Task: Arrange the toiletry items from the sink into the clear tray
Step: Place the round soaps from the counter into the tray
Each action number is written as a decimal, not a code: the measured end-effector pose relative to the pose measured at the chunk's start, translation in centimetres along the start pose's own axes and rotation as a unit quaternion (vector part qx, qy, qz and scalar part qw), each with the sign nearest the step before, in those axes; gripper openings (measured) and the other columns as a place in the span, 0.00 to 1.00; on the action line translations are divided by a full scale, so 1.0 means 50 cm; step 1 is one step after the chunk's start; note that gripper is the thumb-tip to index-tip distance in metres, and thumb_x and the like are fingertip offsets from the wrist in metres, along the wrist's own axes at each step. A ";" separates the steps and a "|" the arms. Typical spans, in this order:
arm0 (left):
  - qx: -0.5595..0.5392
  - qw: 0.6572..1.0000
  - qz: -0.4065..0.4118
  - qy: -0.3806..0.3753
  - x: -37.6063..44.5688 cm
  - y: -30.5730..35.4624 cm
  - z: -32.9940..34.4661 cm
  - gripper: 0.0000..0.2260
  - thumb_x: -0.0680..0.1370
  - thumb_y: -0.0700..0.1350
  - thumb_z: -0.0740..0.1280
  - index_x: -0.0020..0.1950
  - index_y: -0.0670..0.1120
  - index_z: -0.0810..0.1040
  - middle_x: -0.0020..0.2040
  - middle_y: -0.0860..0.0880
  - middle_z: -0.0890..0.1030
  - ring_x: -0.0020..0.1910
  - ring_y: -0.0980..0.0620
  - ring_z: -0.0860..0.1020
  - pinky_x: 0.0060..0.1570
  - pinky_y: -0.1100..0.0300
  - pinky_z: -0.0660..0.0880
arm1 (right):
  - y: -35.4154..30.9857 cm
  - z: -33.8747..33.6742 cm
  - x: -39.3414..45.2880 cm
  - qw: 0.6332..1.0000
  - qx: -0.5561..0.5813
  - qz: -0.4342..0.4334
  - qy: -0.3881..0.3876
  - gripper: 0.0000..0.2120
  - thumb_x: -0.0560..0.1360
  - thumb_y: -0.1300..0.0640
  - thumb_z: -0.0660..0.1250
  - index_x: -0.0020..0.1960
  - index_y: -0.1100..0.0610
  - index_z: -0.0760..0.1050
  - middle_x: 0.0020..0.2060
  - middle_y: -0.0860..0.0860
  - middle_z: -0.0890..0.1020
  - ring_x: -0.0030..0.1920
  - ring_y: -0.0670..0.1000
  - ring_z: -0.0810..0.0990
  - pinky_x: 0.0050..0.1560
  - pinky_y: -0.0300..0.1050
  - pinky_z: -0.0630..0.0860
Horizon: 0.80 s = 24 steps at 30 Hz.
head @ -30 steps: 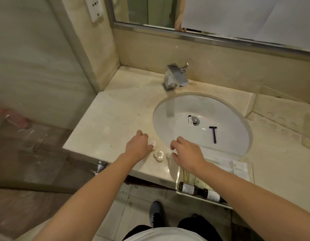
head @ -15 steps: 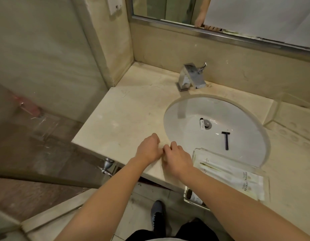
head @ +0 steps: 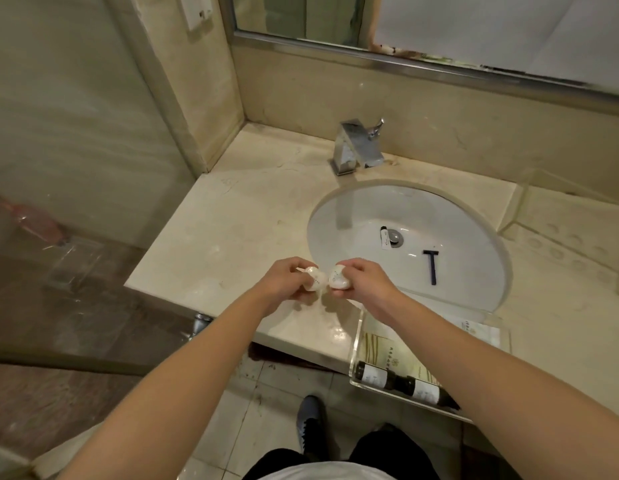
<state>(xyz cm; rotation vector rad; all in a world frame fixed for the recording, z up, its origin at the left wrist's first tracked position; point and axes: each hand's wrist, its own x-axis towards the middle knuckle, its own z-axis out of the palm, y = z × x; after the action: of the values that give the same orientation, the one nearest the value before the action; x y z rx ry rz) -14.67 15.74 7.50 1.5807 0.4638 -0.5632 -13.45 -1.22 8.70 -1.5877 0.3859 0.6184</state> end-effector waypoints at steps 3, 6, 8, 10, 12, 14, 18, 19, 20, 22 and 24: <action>0.023 0.999 0.009 -0.041 -0.005 0.016 0.024 0.12 0.75 0.31 0.63 0.55 0.42 0.79 0.48 0.41 0.82 0.38 0.45 0.82 0.33 0.61 0.75 | 0.003 -0.040 -0.023 0.999 0.031 -0.004 -0.007 0.07 0.79 0.67 0.59 0.54 0.63 0.75 0.48 0.58 0.78 0.42 0.57 0.84 0.48 0.46 0.83; 0.064 0.994 0.020 -0.086 -0.009 0.031 0.059 0.13 0.75 0.33 0.64 0.57 0.42 0.79 0.48 0.43 0.83 0.40 0.49 0.82 0.33 0.62 0.72 | 0.009 -0.082 -0.050 0.997 0.070 -0.011 -0.002 0.06 0.78 0.66 0.62 0.52 0.62 0.77 0.51 0.59 0.79 0.48 0.58 0.83 0.48 0.46 0.83; 0.098 0.989 0.026 -0.112 -0.012 0.042 0.085 0.14 0.74 0.33 0.65 0.57 0.43 0.79 0.46 0.44 0.83 0.41 0.49 0.82 0.34 0.62 0.72 | 0.013 -0.110 -0.065 0.997 0.081 -0.009 0.013 0.06 0.77 0.66 0.64 0.52 0.61 0.77 0.51 0.60 0.79 0.50 0.60 0.83 0.45 0.44 0.83; 0.133 0.981 0.033 -0.136 -0.016 0.052 0.111 0.13 0.74 0.34 0.67 0.56 0.45 0.79 0.42 0.46 0.82 0.40 0.50 0.80 0.36 0.61 0.72 | 0.019 -0.138 -0.078 0.997 0.067 -0.008 0.029 0.06 0.77 0.65 0.64 0.53 0.61 0.77 0.51 0.60 0.79 0.51 0.60 0.83 0.41 0.44 0.83; 0.157 0.972 0.040 -0.167 -0.021 0.061 0.139 0.11 0.73 0.33 0.69 0.54 0.44 0.78 0.39 0.46 0.80 0.38 0.51 0.79 0.36 0.61 0.73 | 0.029 -0.167 -0.091 0.999 0.016 -0.016 0.046 0.06 0.77 0.64 0.64 0.53 0.60 0.77 0.51 0.57 0.80 0.48 0.54 0.82 0.39 0.43 0.81; 0.176 0.963 0.046 -0.197 -0.027 0.066 0.167 0.09 0.73 0.33 0.69 0.51 0.43 0.78 0.40 0.45 0.80 0.37 0.51 0.78 0.36 0.62 0.75 | 0.042 -0.195 -0.107 0.996 -0.060 -0.027 0.065 0.07 0.78 0.62 0.62 0.53 0.58 0.77 0.47 0.53 0.80 0.40 0.49 0.78 0.36 0.41 0.75; 0.240 0.939 0.063 -0.239 -0.036 0.068 0.218 0.10 0.74 0.33 0.69 0.55 0.41 0.79 0.42 0.45 0.79 0.38 0.51 0.79 0.39 0.61 0.78 | 0.071 -0.240 -0.135 0.992 -0.096 -0.035 0.068 0.12 0.78 0.61 0.61 0.58 0.53 0.77 0.41 0.52 0.76 0.34 0.49 0.74 0.36 0.41 0.73; 0.257 0.933 0.065 -0.244 -0.037 0.067 0.228 0.11 0.74 0.33 0.69 0.56 0.40 0.79 0.43 0.45 0.79 0.38 0.51 0.79 0.39 0.61 0.79 | 0.077 -0.247 -0.142 0.993 -0.094 -0.035 0.063 0.12 0.78 0.62 0.61 0.57 0.53 0.77 0.41 0.54 0.77 0.34 0.49 0.75 0.36 0.41 0.74; 0.274 0.927 0.066 -0.247 -0.039 0.067 0.235 0.12 0.74 0.34 0.69 0.58 0.39 0.79 0.43 0.45 0.79 0.38 0.51 0.79 0.39 0.61 0.79 | 0.083 -0.253 -0.149 0.993 -0.091 -0.033 0.060 0.11 0.77 0.62 0.62 0.56 0.54 0.78 0.43 0.55 0.78 0.34 0.49 0.76 0.36 0.41 0.75; 0.302 0.917 0.064 -0.252 -0.040 0.065 0.246 0.13 0.74 0.33 0.69 0.59 0.38 0.79 0.42 0.46 0.78 0.37 0.50 0.79 0.39 0.61 0.80 | 0.096 -0.264 -0.159 0.994 -0.086 -0.029 0.055 0.08 0.76 0.63 0.65 0.54 0.56 0.78 0.44 0.57 0.79 0.35 0.50 0.78 0.34 0.40 0.77; 0.324 0.909 0.061 -0.257 -0.041 0.063 0.251 0.13 0.74 0.33 0.69 0.59 0.38 0.78 0.40 0.47 0.77 0.36 0.51 0.79 0.38 0.61 0.80 | 0.108 -0.272 -0.167 0.993 -0.100 -0.030 0.049 0.07 0.75 0.64 0.66 0.52 0.56 0.77 0.43 0.57 0.79 0.36 0.50 0.80 0.34 0.38 0.77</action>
<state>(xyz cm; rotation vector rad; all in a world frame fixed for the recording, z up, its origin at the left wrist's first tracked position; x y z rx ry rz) -15.42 3.03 10.65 1.9690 -0.2571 -1.0723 -21.06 -16.21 9.70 -1.8207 0.3560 0.5464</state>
